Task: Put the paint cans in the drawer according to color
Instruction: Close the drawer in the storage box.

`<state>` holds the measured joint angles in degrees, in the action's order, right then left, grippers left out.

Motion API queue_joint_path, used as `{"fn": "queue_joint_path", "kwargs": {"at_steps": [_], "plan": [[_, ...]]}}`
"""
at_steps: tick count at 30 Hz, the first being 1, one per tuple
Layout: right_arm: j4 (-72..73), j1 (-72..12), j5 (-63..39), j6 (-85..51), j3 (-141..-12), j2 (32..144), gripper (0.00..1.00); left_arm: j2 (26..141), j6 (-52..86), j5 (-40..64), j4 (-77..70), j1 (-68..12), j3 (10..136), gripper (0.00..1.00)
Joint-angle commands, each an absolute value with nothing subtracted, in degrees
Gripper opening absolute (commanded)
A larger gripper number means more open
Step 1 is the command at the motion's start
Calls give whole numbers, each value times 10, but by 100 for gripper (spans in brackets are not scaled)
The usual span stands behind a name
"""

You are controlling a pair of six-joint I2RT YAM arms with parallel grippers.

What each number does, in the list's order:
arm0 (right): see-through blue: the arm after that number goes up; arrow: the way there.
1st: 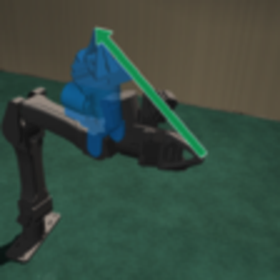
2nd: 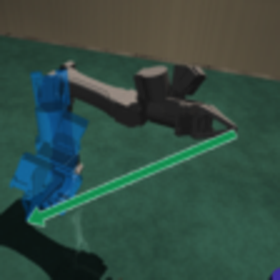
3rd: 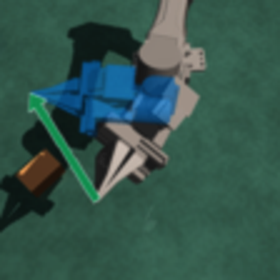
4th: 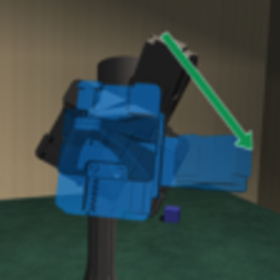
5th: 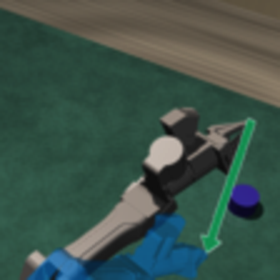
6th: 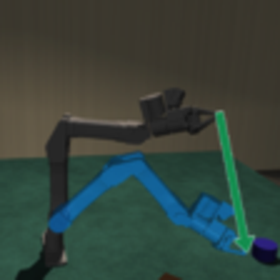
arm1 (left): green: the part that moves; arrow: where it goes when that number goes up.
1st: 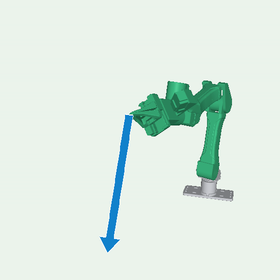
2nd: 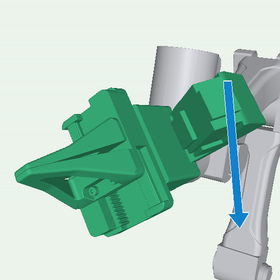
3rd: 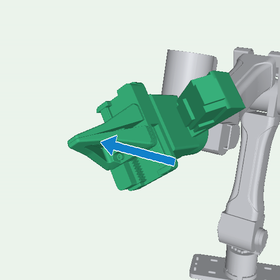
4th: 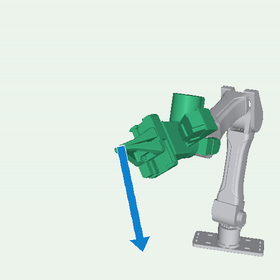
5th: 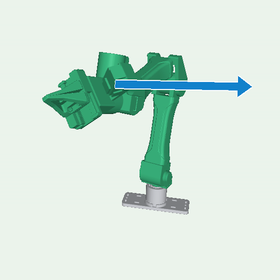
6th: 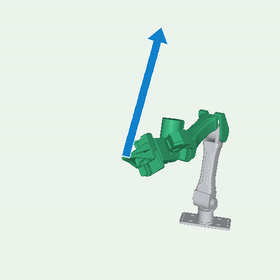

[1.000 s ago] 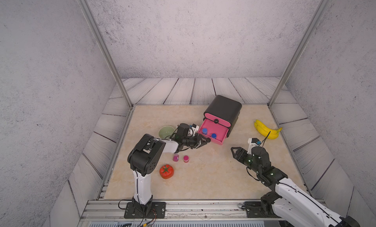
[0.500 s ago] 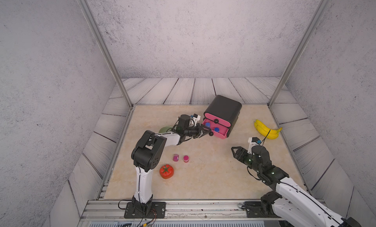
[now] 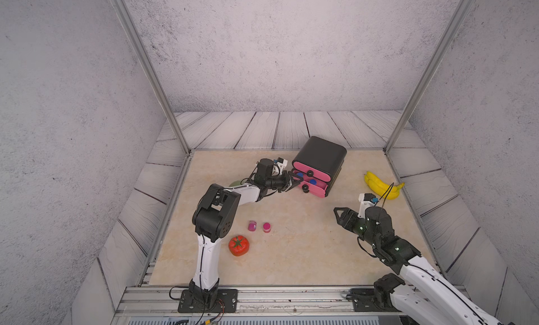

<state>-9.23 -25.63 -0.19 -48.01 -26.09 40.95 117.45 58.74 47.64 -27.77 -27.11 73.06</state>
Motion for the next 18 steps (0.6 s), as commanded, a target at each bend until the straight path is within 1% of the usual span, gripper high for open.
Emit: {"fn": "queue_joint_path", "kwargs": {"at_steps": [1,4,8,10,18], "plan": [[-102,-254,20,-471,-267,395,62,1116,551,460,-260,-258,700,39],[-95,-253,28,-480,-259,393,62,1111,561,455,-263,-258,674,40],[-89,-251,33,-488,-252,398,62,1135,592,448,-273,-258,657,37],[-91,-250,34,-489,-251,401,62,1153,593,449,-256,-258,669,33],[-95,-245,31,-481,-258,420,62,1204,589,461,-239,-259,717,31]]}}
